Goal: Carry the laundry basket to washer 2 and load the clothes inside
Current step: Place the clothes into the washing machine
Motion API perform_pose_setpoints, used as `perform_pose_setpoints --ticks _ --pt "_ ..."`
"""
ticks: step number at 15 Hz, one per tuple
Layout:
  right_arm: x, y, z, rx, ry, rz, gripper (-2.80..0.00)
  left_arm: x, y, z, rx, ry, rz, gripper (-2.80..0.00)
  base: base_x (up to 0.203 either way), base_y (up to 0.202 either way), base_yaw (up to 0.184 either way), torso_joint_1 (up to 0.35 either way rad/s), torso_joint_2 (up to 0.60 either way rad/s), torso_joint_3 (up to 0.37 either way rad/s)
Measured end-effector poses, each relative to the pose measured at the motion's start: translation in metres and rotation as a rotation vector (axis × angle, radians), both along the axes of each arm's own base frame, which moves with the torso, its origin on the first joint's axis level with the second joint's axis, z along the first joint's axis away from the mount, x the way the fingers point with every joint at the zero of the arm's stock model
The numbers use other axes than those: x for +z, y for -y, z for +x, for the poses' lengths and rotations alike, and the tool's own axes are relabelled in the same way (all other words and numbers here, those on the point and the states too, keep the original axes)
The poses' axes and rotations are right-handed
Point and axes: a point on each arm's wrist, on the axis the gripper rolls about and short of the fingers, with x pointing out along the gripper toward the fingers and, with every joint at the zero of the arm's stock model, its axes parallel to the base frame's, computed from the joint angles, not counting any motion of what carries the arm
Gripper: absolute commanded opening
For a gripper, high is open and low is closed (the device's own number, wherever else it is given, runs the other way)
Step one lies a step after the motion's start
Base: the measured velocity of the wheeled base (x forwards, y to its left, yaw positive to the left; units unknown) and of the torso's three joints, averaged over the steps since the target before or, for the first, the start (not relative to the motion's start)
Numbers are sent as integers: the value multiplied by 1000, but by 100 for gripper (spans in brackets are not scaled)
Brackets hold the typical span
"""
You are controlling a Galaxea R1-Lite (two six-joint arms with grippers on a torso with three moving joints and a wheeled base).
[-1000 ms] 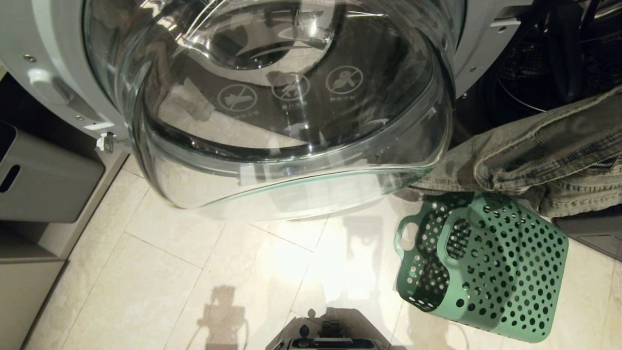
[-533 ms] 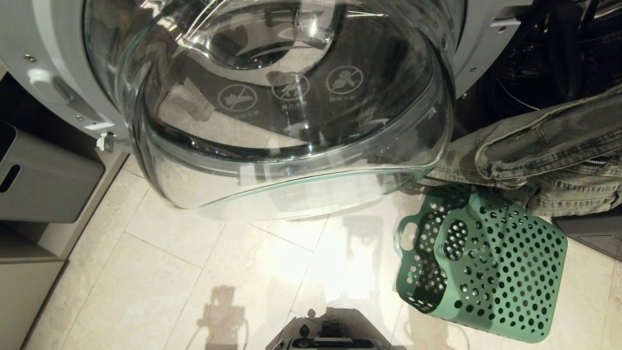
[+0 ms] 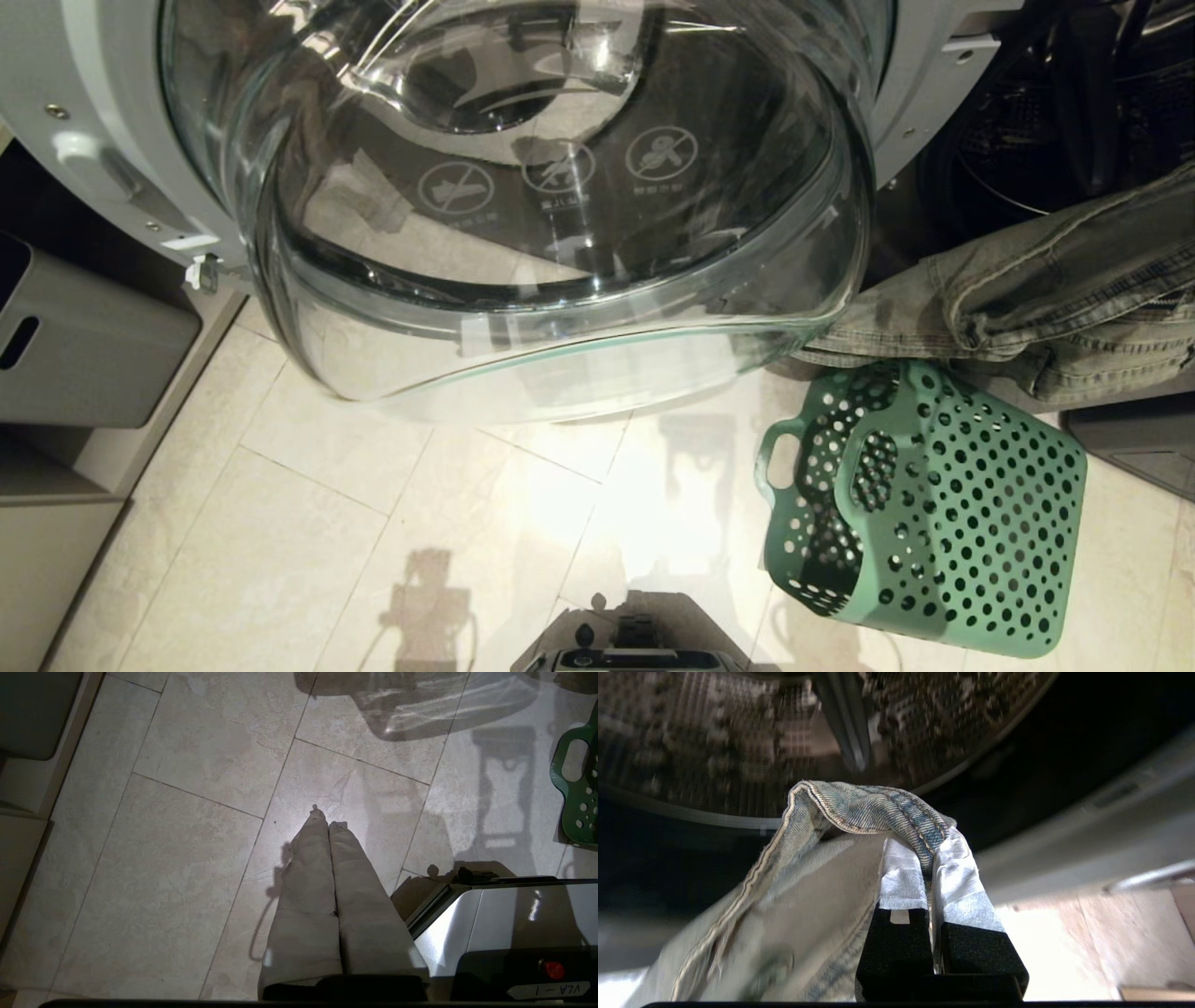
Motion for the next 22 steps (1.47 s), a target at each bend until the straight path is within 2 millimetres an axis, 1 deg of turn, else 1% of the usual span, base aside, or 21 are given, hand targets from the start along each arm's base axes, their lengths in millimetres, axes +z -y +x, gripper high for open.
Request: perform_pose_setpoints --ticks 3,7,10,14,19,22 --pt "11 14 32 -39 74 -8 -280 0 0 0 0 0 0 -280 0 0 0 0 0 0" --pt "28 39 76 -104 149 -22 -280 0 0 0 0 0 0 -280 0 0 0 0 0 0" --pt "41 49 101 -125 206 -39 -280 0 0 0 0 0 0 -280 0 0 0 0 0 0" --pt "58 52 118 -136 260 -75 -280 0 0 0 1 0 0 -280 0 0 0 0 0 0" --pt "82 54 129 -130 375 -104 -280 0 0 0 0 0 0 -280 0 0 0 0 0 0" --pt "84 54 135 -116 400 -131 -280 0 0 0 0 0 0 -280 0 0 0 0 0 0"
